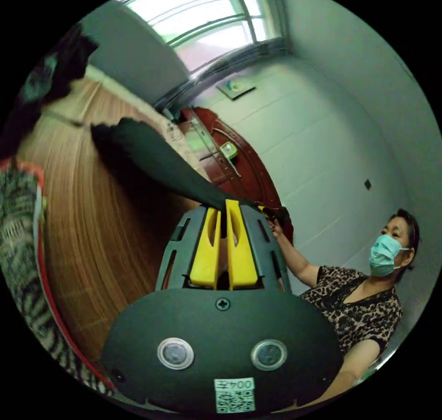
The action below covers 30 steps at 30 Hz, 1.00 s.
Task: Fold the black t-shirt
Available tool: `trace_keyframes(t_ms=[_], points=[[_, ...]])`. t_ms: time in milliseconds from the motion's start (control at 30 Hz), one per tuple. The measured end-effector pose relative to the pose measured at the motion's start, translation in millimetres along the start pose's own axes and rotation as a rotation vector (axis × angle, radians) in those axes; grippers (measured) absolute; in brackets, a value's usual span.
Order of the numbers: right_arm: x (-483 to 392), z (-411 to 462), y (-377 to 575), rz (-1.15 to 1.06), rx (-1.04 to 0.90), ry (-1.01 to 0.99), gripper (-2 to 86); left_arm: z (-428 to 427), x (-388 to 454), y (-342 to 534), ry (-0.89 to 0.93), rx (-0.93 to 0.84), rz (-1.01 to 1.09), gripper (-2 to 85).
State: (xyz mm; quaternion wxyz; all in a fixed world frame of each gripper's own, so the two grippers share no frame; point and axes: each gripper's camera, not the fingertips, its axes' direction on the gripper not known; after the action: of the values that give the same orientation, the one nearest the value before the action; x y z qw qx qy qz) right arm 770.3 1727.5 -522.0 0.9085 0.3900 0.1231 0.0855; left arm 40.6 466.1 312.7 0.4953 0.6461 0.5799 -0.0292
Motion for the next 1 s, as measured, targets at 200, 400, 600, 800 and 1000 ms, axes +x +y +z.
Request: trace_keyframes(t_ms=[200, 400, 600, 800, 1000], points=[[80.5, 80.0, 121.1, 0.257, -0.083, 0.019, -0.3, 30.9, -85.6, 109.0, -0.154, -0.166, -0.166, 3.5], [103.4, 102.3, 216.7, 0.36, -0.095, 0.009, -0.3, 35.9, -108.2, 184.6, -0.244, -0.253, -0.232, 3.7], [91.9, 94.1, 284.7, 0.351, -0.088, -0.015, -0.3, 27.7, -97.7, 238.4, -0.368, -0.301, -0.237, 3.6], [84.4, 93.9, 343.7, 0.377, -0.088, -0.016, -0.1, 22.3, -97.8, 292.0, -0.376, -0.333, -0.248, 3.4], [71.4, 92.7, 392.8, 0.385, -0.091, -0.007, -0.1, 9.4, -102.6, 345.4, -0.365, -0.346, -0.273, 3.3]])
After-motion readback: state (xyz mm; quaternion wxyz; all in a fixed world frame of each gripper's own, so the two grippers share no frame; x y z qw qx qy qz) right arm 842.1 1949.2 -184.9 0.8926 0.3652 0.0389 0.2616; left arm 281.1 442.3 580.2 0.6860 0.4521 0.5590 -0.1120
